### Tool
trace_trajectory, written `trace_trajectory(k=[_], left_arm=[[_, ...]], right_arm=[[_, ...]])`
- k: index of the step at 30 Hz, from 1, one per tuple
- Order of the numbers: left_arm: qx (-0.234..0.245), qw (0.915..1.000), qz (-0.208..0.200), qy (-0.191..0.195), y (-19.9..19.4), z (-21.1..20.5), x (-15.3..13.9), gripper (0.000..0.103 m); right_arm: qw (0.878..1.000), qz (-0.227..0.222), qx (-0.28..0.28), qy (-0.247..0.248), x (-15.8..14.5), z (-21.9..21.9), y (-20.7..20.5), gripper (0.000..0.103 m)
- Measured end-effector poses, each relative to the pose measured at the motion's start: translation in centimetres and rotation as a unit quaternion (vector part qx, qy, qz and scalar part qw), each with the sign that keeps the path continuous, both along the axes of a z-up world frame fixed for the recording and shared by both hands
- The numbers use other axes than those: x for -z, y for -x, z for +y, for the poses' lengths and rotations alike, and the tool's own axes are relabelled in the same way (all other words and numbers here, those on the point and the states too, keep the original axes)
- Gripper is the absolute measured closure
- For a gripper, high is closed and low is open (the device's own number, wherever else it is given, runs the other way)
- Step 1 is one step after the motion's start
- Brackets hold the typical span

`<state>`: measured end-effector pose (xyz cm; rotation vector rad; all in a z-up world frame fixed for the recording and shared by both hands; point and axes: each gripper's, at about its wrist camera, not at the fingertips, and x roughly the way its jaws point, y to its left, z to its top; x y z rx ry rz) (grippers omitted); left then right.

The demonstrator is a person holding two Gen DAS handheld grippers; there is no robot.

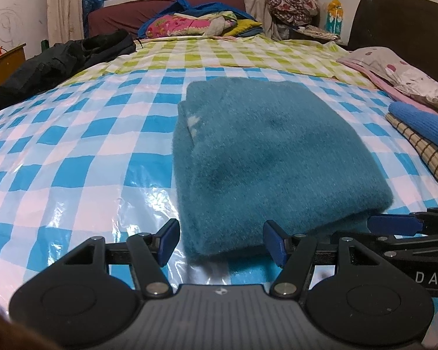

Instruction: Fold small clothes

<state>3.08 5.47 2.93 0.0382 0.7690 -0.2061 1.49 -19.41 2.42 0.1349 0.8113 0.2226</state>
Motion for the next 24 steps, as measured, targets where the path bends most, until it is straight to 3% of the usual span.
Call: trace_trajectory(k=[24], left_arm=[[0.002,0.9995,0.031,0.002,1.2,-0.1,1.9,0.029]], right_arm=[[0.999,-0.004,0.013,0.041,0.8,0.0,0.9,0.041]])
